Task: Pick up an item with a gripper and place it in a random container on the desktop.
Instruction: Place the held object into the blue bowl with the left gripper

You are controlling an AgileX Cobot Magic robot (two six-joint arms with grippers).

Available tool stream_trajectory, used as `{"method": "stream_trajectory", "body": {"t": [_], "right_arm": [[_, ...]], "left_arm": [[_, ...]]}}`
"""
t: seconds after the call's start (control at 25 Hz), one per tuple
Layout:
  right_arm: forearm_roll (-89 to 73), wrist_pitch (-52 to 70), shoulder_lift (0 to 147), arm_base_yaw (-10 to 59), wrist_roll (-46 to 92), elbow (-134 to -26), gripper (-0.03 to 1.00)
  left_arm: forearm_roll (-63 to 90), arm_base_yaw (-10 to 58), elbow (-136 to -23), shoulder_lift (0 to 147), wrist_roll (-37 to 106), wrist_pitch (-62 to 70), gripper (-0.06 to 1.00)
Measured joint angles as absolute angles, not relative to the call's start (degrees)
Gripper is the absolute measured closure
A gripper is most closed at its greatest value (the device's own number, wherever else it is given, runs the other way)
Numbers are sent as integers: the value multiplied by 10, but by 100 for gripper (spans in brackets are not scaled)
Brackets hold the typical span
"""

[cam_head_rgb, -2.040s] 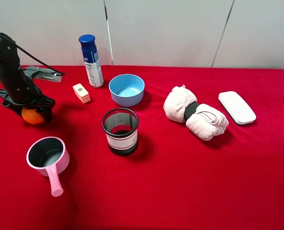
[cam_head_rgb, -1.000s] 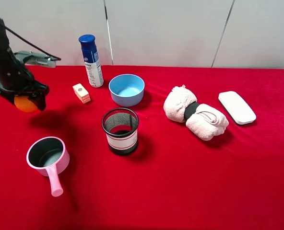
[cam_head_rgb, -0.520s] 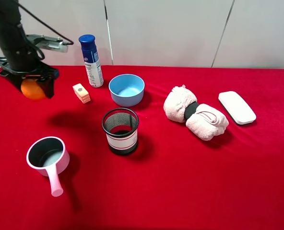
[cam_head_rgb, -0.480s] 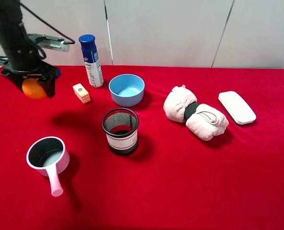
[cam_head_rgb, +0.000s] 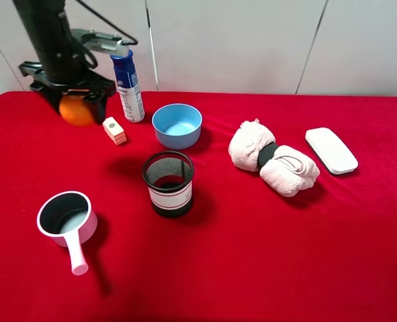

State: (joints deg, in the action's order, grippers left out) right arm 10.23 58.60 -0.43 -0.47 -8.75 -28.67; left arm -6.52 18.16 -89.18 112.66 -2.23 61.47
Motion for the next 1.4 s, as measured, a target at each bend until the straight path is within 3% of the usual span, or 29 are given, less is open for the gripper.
{"method": "stream_trajectory", "body": {"t": [0.56,1.08,1.4], "right_arm": [[102,586,-4,-5,-88,-287,27],[102,586,-4,-5,-88,-287,27],[102,586,-4,-5,-88,-287,27]], "left_arm": [[-67,261,-953,1132,-55,610,21],[-68,316,-1135,1284,-46,612,21],[-71,318,-1165,1337,-43,577,21]]}}
